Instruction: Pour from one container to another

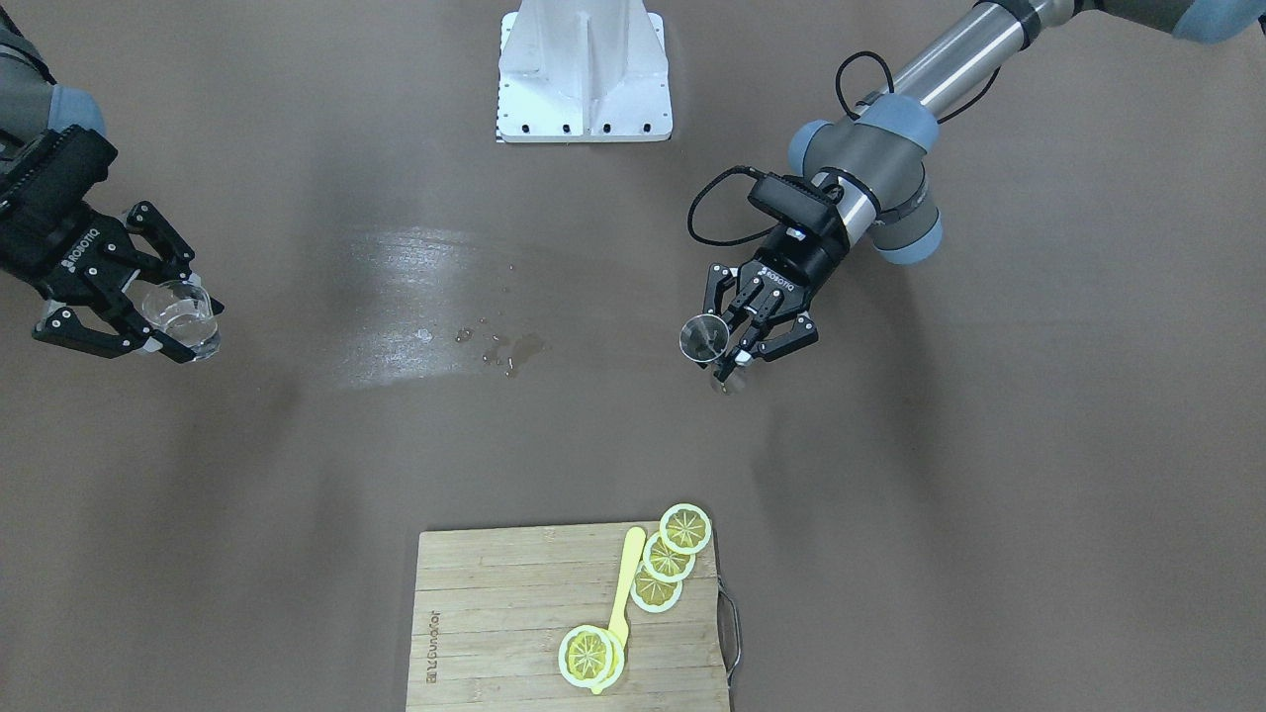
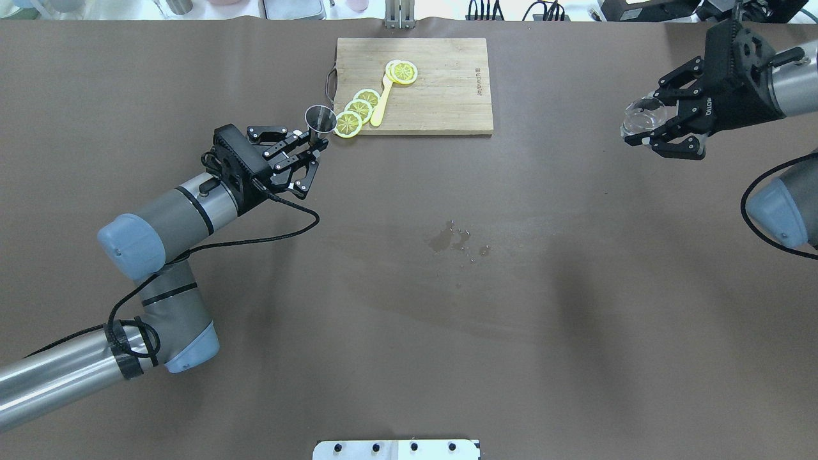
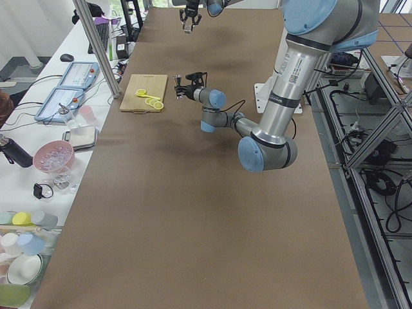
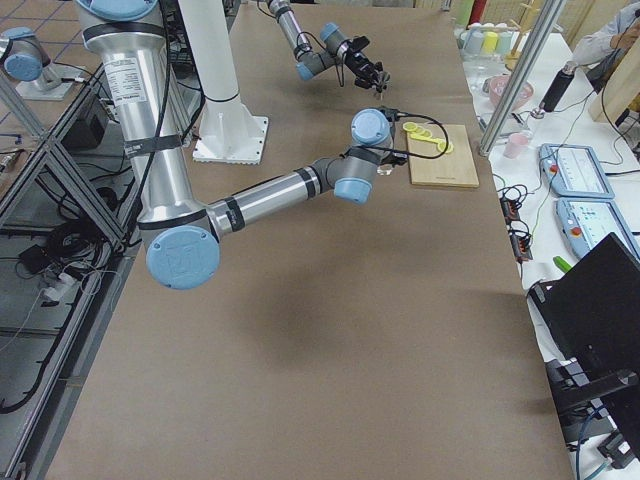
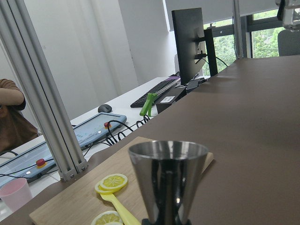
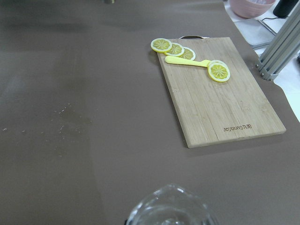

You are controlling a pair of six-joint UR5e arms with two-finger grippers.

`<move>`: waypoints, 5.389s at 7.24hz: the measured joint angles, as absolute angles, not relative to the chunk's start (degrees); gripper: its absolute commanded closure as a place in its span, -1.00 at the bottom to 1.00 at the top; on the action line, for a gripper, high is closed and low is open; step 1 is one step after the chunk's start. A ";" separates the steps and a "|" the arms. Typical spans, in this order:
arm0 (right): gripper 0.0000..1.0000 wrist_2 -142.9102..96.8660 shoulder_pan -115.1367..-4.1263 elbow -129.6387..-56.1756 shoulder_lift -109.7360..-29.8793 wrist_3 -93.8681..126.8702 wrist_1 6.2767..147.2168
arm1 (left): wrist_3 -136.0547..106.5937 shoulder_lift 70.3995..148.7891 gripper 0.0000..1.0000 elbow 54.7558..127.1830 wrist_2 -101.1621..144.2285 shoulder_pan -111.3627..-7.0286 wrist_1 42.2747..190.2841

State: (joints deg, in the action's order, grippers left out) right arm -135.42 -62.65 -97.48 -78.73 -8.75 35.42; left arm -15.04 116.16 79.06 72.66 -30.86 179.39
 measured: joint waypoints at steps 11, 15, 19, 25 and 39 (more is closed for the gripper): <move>1.00 -144.10 -61.69 -67.68 -78.96 -2.32 -4.40 | -30.19 113.18 1.00 76.11 43.85 -29.91 185.63; 1.00 -140.29 -59.99 -66.17 -78.51 -2.47 -5.52 | -29.74 113.42 1.00 84.17 42.95 -30.81 175.80; 1.00 -134.18 -54.51 -66.93 -78.98 -2.19 -8.04 | -39.01 112.44 1.00 88.86 25.68 -26.52 161.89; 1.00 -130.77 -50.00 -68.78 -81.74 -2.07 -9.50 | -86.04 110.64 1.00 89.11 12.35 -25.05 127.10; -0.36 -129.29 -49.51 -66.71 -79.63 -2.09 -9.56 | -103.20 112.71 1.00 85.26 18.65 -19.34 104.76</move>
State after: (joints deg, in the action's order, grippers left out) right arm -129.29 -49.51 -66.71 -79.63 -2.09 -9.56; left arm -103.20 112.71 85.26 18.65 -19.34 104.76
